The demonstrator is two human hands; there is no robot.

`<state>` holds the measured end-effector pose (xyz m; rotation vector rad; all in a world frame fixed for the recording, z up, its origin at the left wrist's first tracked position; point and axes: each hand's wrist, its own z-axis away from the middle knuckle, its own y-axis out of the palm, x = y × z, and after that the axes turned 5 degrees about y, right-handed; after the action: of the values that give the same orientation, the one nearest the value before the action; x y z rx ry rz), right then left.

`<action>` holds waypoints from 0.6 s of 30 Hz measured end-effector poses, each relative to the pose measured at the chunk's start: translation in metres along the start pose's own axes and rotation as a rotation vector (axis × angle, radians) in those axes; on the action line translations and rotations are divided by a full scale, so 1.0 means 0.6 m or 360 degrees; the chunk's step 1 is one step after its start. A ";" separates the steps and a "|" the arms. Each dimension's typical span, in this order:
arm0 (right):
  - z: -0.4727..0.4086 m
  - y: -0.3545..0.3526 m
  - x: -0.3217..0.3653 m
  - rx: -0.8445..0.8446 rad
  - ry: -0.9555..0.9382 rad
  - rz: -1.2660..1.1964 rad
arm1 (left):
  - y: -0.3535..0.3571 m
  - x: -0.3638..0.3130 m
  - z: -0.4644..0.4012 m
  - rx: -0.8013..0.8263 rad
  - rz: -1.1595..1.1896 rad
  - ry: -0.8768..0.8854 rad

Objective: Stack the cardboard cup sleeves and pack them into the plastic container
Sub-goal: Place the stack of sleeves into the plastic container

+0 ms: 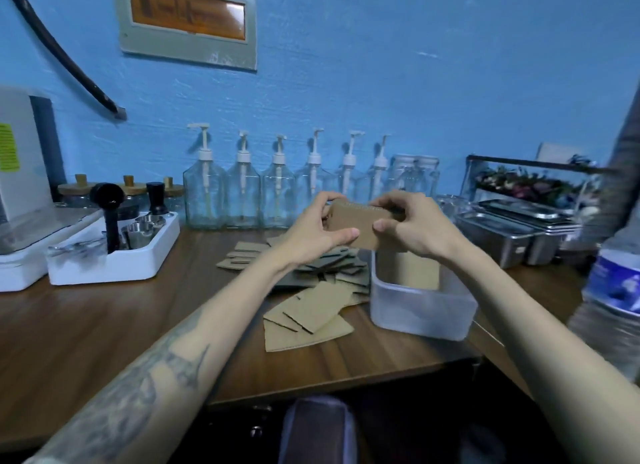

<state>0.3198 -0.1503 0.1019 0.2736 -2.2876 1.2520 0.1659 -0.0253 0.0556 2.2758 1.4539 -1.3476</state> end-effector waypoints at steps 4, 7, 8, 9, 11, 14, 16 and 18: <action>0.025 -0.039 -0.053 0.0032 0.0164 0.0133 | 0.072 0.002 -0.012 0.0122 0.0088 -0.0032; 0.028 -0.051 -0.078 0.0065 0.0283 0.0215 | 0.098 0.010 -0.018 0.0142 0.0057 -0.0052; 0.028 -0.052 -0.085 0.0077 0.0309 0.0233 | 0.102 0.012 -0.020 0.0133 0.0056 -0.0063; 0.027 -0.052 -0.092 0.0094 0.0328 0.0253 | 0.105 0.015 -0.022 0.0124 0.0060 -0.0078; 0.025 -0.049 -0.106 0.0135 0.0370 0.0278 | 0.105 0.022 -0.023 0.0147 0.0033 -0.0128; 0.020 -0.047 -0.126 0.0140 0.0454 0.0320 | 0.097 0.035 -0.020 0.0245 -0.0021 -0.0221; 0.015 -0.044 -0.137 0.0153 0.0497 0.0359 | 0.093 0.046 -0.017 0.0266 0.0007 -0.0284; 0.010 -0.034 -0.144 0.0233 0.0512 0.0406 | 0.091 0.055 -0.014 0.0293 0.0044 -0.0348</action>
<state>0.3990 -0.1726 0.0686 -0.1660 -2.0020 1.4731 0.2184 -0.0279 0.0181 2.1569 1.2722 -1.7245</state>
